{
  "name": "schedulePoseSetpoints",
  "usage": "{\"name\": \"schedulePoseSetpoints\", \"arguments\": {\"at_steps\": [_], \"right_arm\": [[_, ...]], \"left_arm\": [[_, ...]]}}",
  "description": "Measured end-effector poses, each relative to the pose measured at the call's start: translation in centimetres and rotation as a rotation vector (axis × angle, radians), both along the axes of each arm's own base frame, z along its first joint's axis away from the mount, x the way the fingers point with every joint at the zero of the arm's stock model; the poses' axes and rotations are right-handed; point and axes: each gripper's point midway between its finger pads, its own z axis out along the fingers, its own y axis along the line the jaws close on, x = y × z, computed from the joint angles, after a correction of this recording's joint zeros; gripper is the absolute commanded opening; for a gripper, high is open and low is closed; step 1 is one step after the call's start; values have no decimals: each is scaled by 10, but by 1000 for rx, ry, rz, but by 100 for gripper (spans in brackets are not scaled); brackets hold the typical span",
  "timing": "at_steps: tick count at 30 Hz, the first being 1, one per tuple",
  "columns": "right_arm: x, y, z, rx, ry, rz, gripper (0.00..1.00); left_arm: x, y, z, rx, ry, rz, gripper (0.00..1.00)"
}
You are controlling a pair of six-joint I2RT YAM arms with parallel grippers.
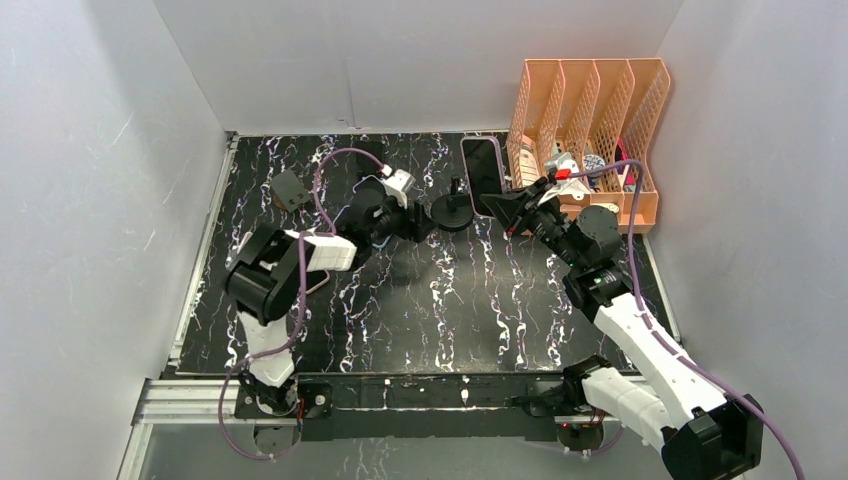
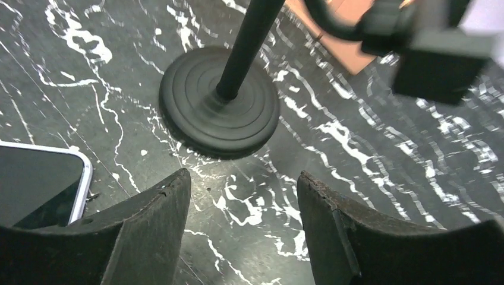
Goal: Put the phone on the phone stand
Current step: Pick up the phone at the center of the board, then move the phone stand to the center of the board.
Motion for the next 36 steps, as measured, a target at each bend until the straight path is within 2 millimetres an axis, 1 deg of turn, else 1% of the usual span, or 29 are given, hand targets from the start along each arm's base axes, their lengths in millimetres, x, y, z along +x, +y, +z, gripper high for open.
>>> {"name": "schedulePoseSetpoints", "arguments": {"at_steps": [1, 3, 7, 13, 18, 23, 26, 27, 28, 29, 30, 31, 34, 35, 36], "right_arm": [[1, -1, -6, -14, 17, -8, 1], [2, -3, -10, -30, 27, -18, 1], [0, -6, -12, -47, 27, -33, 1], [3, -10, -17, -66, 24, -51, 1], [8, -10, -35, -88, 62, -56, 1], [13, -9, -57, -111, 112, -57, 1], [14, -10, -62, -115, 127, -62, 1], [14, -11, -64, -115, 130, -64, 1], [15, -12, -64, -115, 131, -67, 1], [15, -12, -64, -115, 132, -68, 1], [15, -12, -65, -115, 133, -69, 1], [16, -13, -65, -114, 133, -71, 1], [16, -14, -66, -114, 136, -75, 1], [17, -15, -66, -114, 137, -77, 1], [17, -15, -66, -114, 138, -79, 1]], "left_arm": [[2, -3, -11, 21, 5, -5, 64], [6, -8, -29, 51, 12, -14, 64], [16, -19, -46, 47, -2, -33, 65], [33, -40, -45, -28, -50, -78, 65], [41, -55, -41, -95, -79, -113, 66], [55, -70, -38, -151, -102, -141, 66], [62, -78, -40, -173, -109, -152, 65], [64, -80, -41, -179, -109, -155, 63], [66, -81, -42, -185, -112, -158, 58], [68, -83, -42, -191, -114, -162, 51], [69, -85, -44, -195, -110, -165, 38], [70, -86, -47, -199, -105, -170, 28], [69, -89, -50, -203, -115, -194, 9], [70, -90, -46, -208, -129, -194, 3], [71, -90, -41, -216, -153, -199, 0]]}}
